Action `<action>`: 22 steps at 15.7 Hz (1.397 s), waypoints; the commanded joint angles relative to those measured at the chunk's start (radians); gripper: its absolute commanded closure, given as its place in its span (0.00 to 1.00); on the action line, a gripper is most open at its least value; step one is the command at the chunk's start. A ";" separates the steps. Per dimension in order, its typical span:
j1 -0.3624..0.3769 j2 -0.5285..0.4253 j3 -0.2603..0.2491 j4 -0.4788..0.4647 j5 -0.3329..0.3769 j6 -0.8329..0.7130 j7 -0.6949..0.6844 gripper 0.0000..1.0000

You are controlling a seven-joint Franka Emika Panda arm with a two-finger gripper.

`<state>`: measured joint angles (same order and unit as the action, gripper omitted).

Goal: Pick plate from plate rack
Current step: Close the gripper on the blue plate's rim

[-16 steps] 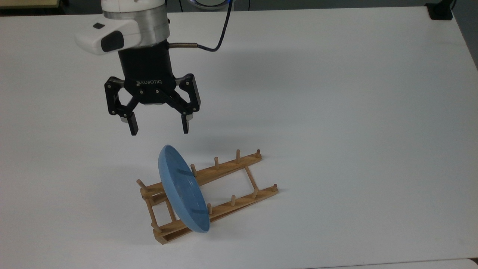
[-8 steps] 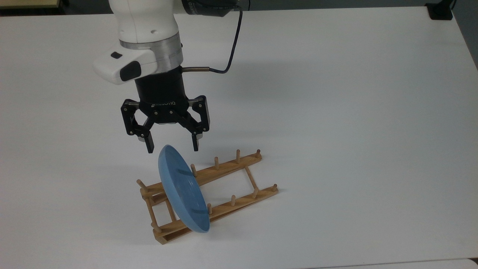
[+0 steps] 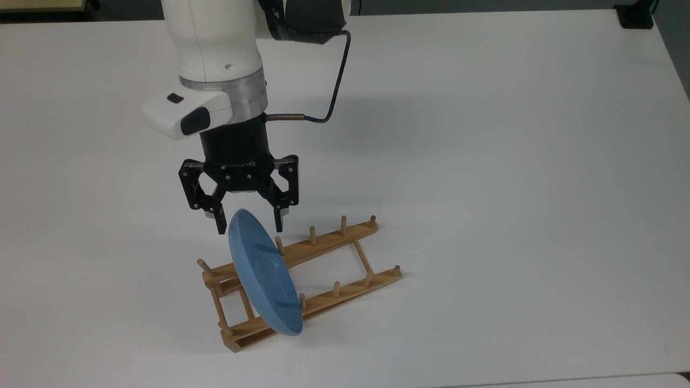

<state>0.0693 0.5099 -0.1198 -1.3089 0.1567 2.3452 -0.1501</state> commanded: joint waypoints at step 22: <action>0.004 -0.092 -0.011 0.020 -0.034 -0.122 0.049 1.00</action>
<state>0.0796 0.4750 -0.1222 -1.2800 0.1281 2.3044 -0.1256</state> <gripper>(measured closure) 0.925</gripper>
